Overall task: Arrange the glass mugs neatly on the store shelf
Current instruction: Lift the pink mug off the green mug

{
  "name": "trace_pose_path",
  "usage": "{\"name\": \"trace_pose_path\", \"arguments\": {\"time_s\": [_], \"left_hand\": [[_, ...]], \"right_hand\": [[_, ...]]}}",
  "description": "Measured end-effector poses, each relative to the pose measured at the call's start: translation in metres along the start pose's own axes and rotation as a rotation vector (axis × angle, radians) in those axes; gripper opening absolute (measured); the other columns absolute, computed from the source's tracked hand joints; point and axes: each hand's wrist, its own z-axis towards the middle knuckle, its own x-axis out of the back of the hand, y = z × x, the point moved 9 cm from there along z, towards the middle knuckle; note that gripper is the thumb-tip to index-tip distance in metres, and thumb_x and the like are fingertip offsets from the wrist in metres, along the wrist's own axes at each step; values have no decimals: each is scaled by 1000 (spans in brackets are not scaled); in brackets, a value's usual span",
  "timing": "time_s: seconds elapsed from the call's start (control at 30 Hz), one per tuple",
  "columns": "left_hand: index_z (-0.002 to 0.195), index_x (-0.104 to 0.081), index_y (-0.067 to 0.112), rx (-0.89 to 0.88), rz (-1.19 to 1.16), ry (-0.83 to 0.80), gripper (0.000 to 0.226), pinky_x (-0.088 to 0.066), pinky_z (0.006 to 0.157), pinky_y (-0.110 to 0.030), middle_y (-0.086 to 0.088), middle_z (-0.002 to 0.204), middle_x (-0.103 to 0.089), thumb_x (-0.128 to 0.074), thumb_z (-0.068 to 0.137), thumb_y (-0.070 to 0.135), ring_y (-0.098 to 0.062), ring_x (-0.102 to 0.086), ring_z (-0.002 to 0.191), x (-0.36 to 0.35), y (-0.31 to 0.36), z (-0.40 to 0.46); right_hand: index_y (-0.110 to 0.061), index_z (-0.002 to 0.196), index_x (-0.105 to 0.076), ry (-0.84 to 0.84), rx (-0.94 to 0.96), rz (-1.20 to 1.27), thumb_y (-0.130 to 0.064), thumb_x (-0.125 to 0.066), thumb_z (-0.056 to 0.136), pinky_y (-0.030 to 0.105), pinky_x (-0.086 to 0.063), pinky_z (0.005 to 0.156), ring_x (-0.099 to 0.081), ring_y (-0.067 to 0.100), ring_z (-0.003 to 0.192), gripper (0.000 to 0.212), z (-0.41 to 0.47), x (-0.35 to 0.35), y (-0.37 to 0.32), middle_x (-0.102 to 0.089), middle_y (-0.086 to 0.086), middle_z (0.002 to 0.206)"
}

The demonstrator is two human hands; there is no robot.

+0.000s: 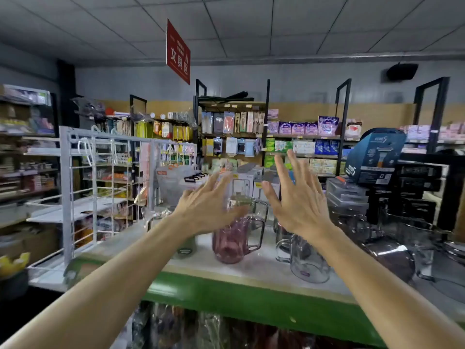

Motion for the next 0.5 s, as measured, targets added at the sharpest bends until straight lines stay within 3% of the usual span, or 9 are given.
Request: {"name": "trace_pose_path", "arguments": {"time_s": [0.1, 0.2, 0.33, 0.5], "left_hand": [[154, -2, 41, -29, 68, -164, 112, -36, 108, -62, -8, 160, -33, -27, 62, 100, -33, -48, 135, -27, 1, 0], [149, -9, 40, -80, 2, -189, 106, -50, 94, -53, -6, 126, -67, -38, 64, 97, -29, -65, 109, -44, -1, 3], [145, -30, 21, -85, -108, -108, 98, -58, 74, -45, -1, 94, -71, -63, 72, 77, -22, -70, 79, -39, -4, 17], [146, -30, 21, -56, -290, 36, 99, -55, 67, -34, -1, 111, -66, -69, 71, 73, -16, -67, 82, -6, -22, 43]], "right_hand": [[-27, 158, -7, -3, -5, -7, -63, -17, 100, 51, -7, 123, 2, 33, 153, 70, -2, -2, -1, 6, 4, 168], [-26, 158, -10, -3, 2, 1, -61, -18, 100, 51, -10, 123, -2, 33, 153, 68, -3, -7, -4, 2, 5, 168], [-26, 157, -13, -15, -12, 20, -59, -23, 101, 54, -17, 121, -6, 32, 153, 65, -1, -9, -14, -4, 5, 168], [-28, 155, -18, 22, -11, 22, -58, -24, 102, 57, -33, 114, -17, 28, 151, 62, -2, -9, -35, -14, 4, 166]]}}
